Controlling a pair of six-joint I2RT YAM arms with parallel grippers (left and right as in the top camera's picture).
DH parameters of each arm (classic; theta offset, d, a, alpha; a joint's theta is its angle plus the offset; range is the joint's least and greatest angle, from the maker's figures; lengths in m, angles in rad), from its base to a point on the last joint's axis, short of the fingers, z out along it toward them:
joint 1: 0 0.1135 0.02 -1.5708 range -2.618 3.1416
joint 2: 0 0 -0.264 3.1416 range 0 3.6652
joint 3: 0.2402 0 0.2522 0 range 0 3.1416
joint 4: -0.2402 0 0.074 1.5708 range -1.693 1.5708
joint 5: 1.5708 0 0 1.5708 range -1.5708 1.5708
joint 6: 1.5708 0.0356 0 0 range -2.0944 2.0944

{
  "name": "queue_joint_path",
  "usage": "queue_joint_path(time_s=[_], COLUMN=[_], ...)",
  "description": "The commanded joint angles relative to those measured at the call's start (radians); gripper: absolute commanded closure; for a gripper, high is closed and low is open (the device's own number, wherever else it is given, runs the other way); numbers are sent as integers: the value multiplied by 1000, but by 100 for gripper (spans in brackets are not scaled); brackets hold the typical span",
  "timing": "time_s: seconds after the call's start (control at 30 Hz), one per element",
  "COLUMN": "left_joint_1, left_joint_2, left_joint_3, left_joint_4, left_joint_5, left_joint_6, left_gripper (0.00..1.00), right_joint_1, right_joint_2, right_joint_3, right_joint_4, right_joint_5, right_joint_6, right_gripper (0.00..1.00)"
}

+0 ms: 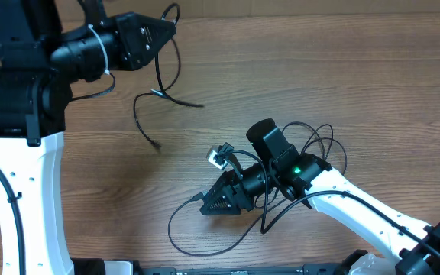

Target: Untangle cables

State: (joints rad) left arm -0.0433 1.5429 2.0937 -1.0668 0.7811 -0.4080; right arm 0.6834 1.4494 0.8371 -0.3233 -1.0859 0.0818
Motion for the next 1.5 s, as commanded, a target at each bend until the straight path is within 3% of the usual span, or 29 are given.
queue_joint_path(time_s=[0.0, 0.1, 0.13, 0.3, 0.43, 0.63, 1.0, 1.47], left_joint_1=[-9, -8, -8, -8, -4, 69, 303, 341], left_joint_2=[0, 0, 0, 0, -2, -10, -6, 139], left_joint_3=[17, 17, 17, 17, 18, 18, 17, 17], left_joint_4=[-95, -196, -245, -375, -446, -502, -460, -373], left_joint_5=[-427, -735, -934, -1494, -1709, -1732, -1593, -1577], left_joint_6=[57, 31, -19, -250, -384, -500, -506, -505], left_gripper=[96, 96, 96, 96, 96, 96, 96, 96], right_joint_1=[3, 0, -15, -97, -161, -223, -229, -229], right_joint_2=[0, -1, -1, -1, -1, -1, -1, -1], right_joint_3=[15, 15, 15, 15, 15, 15, 15, 15], right_joint_4=[-60, -158, -196, -241, -294, -335, -338, -345], right_joint_5=[389, 715, 800, 793, 794, 795, 794, 793], right_joint_6=[146, 283, 352, 367, 367, 359, 359, 359], right_gripper=[58, 57, 56, 56, 56, 57, 58, 58])
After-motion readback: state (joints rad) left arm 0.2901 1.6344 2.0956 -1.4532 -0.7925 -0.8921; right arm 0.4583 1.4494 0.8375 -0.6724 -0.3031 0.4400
